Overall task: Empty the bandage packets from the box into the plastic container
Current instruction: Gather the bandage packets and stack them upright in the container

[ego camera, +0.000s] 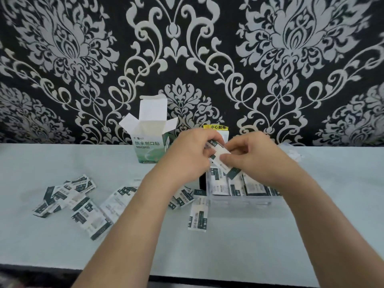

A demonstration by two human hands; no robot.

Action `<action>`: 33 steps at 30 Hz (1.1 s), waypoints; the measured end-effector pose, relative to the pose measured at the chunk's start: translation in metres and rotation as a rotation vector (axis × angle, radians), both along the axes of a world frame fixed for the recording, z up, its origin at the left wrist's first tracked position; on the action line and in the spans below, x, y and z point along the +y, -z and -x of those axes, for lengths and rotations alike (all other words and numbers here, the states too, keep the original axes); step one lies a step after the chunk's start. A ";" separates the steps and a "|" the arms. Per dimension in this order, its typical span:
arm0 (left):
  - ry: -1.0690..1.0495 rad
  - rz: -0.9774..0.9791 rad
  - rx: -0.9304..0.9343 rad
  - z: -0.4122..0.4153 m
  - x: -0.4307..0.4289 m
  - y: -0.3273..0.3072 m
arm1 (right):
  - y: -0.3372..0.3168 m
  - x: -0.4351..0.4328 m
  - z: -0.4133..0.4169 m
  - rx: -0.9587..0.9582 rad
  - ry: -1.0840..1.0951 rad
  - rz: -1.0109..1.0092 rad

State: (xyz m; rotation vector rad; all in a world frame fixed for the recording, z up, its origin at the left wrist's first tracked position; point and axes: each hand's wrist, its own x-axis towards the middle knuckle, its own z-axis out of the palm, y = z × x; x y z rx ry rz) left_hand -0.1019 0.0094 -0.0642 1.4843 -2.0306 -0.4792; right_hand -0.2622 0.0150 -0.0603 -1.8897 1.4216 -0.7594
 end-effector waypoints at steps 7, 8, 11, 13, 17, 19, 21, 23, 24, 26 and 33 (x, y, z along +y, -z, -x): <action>-0.075 -0.082 -0.111 0.001 -0.010 0.016 | 0.020 -0.012 0.005 0.174 0.176 -0.145; -0.090 -0.111 -0.095 -0.001 -0.011 0.017 | 0.023 -0.013 0.002 0.212 0.192 -0.146; -0.061 -0.177 -0.011 -0.002 -0.013 0.022 | 0.029 -0.015 -0.010 0.303 0.208 -0.134; -0.051 -0.184 -0.001 0.000 -0.012 0.024 | 0.033 -0.016 -0.015 0.324 0.197 -0.136; -0.053 -0.182 0.020 0.000 -0.013 0.027 | 0.036 -0.017 -0.023 0.382 0.189 -0.121; -0.039 -0.177 0.025 0.000 -0.014 0.028 | 0.036 -0.016 -0.024 0.414 0.200 -0.098; -0.023 -0.169 0.026 0.000 -0.015 0.029 | 0.035 -0.014 -0.026 0.441 0.215 -0.064; -0.017 -0.166 0.037 -0.001 -0.015 0.030 | 0.035 -0.012 -0.029 0.462 0.233 -0.037; -0.016 -0.165 0.043 -0.001 -0.015 0.030 | 0.034 -0.012 -0.029 0.474 0.238 -0.025; -0.014 -0.153 0.050 -0.002 -0.015 0.031 | 0.033 -0.012 -0.031 0.496 0.240 -0.009; -0.037 -0.083 0.093 -0.016 -0.009 0.029 | 0.030 -0.012 -0.034 0.551 0.280 0.025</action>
